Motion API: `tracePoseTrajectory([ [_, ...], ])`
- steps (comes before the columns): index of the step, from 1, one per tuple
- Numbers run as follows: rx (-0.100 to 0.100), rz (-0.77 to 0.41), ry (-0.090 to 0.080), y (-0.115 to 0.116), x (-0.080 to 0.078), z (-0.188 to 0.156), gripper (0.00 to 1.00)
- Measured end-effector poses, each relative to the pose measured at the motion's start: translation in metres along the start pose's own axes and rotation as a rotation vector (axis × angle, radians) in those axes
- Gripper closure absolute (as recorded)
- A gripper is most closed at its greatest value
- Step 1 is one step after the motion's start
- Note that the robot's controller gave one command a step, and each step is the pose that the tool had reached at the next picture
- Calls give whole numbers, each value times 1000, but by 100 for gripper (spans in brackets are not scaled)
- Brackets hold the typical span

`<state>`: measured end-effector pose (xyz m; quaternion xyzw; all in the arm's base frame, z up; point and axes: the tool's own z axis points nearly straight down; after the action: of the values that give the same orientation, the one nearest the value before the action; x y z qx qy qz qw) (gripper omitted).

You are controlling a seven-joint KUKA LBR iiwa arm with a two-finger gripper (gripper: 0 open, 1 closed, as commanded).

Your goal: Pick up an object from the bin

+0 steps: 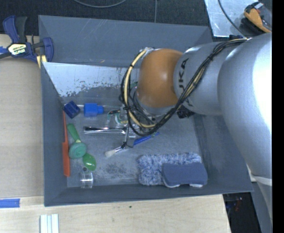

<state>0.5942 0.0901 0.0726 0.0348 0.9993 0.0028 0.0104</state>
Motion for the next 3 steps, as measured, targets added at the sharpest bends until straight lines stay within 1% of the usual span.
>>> tracePoseTrajectory([
  [1,-1,-89,-8,-20,-24,7,0],
  [2,-5,13,-16,-24,1,-2,100],
  [3,-5,13,-16,-24,1,-2,100],
])
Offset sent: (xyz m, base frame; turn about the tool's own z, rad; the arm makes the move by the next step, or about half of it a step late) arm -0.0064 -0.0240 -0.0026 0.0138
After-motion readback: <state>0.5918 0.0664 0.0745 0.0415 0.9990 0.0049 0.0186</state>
